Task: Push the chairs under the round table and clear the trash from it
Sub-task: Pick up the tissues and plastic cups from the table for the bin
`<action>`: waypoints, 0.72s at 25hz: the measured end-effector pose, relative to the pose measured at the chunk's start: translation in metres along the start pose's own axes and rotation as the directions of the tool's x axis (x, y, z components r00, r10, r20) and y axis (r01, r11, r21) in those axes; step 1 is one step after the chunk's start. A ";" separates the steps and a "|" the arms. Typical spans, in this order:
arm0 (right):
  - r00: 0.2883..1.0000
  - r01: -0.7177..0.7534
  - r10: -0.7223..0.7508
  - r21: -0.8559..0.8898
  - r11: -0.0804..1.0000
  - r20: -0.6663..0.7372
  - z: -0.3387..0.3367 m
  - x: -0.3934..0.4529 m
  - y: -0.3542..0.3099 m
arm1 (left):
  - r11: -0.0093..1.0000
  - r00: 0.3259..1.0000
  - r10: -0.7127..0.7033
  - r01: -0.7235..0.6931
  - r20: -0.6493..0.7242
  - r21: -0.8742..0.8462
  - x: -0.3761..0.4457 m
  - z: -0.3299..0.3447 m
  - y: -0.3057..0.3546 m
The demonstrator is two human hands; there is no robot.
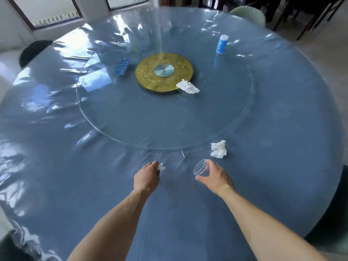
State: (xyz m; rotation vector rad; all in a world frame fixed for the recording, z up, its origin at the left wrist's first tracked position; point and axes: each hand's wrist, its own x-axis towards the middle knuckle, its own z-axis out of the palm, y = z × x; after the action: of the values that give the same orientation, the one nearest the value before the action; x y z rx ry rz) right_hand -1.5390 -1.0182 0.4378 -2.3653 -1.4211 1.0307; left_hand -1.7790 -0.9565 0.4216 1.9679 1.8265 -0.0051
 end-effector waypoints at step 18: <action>0.999 0.042 -0.043 -0.026 0.999 -0.024 -0.145 0.075 0.154 | 0.986 0.991 0.086 -0.070 0.103 -0.149 0.048 0.062 0.246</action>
State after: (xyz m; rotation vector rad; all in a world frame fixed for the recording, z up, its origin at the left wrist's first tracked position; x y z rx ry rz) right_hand -1.3154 -1.0099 0.4347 -2.3461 -1.4774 0.9758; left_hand -1.5222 -0.9361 0.4307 1.8979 1.6324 0.0427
